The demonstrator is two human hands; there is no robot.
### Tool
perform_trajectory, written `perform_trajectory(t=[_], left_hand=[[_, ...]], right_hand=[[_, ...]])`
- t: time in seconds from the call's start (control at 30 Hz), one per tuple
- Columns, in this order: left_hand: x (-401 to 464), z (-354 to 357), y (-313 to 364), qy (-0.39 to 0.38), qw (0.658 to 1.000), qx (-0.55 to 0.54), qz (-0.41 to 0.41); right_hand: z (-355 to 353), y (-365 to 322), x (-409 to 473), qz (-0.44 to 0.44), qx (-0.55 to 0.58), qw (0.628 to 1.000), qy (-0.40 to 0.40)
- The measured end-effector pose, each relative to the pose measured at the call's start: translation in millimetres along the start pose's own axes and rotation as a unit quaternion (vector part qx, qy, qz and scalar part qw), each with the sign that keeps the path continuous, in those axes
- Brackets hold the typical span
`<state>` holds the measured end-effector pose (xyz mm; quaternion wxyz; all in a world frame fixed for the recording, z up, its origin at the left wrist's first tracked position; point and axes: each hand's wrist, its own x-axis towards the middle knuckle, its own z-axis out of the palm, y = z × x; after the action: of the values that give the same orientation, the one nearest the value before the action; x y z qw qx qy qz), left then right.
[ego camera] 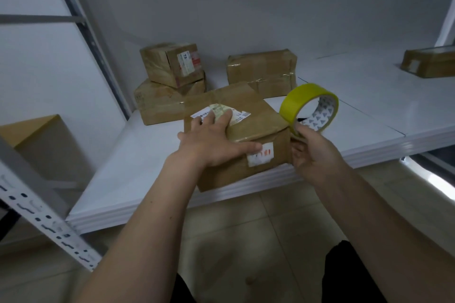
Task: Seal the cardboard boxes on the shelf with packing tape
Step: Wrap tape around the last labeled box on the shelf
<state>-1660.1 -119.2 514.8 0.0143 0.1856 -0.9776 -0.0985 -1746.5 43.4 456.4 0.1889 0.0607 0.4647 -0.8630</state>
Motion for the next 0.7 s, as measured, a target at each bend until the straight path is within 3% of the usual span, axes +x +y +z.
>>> perform_trajectory(t=[0.17,0.27,0.37,0.47,0.57,0.63,0.7], left_hand=[[-9.1,0.8,-11.8,0.047,0.995,-0.088,-0.012],[-18.9,5.1,-8.4,0.104,0.976,-0.187,-0.044],[-33.9,16.3,4.5,0.134,0.949,-0.285,-0.028],[-42.2,22.0,15.5,0.178,0.932,-0.315,-0.007],[-43.2,7.6,13.0,0.383,0.877,-0.289,0.002],[-39.2,-4.0,2.1,0.486,0.84,-0.23,0.064],[-32.5,-13.2,-10.2,0.463,0.865,-0.146,0.126]], right_hand=[[25.7,-14.0,-15.8,0.088,0.01,0.995,-0.044],[49.9,-35.2,-22.9,0.005,-0.004,0.999,-0.047],[80.4,-67.8,-24.9,-0.16,-0.081,0.981,-0.069],[101.6,-96.1,-25.5,-0.305,-0.283,0.898,-0.142],[104.9,-105.5,-35.1,-0.336,-0.429,0.794,-0.269],[99.9,-101.4,-42.5,-0.34,-0.461,0.753,-0.324],[92.7,-96.1,-47.0,-0.34,-0.451,0.741,-0.364]])
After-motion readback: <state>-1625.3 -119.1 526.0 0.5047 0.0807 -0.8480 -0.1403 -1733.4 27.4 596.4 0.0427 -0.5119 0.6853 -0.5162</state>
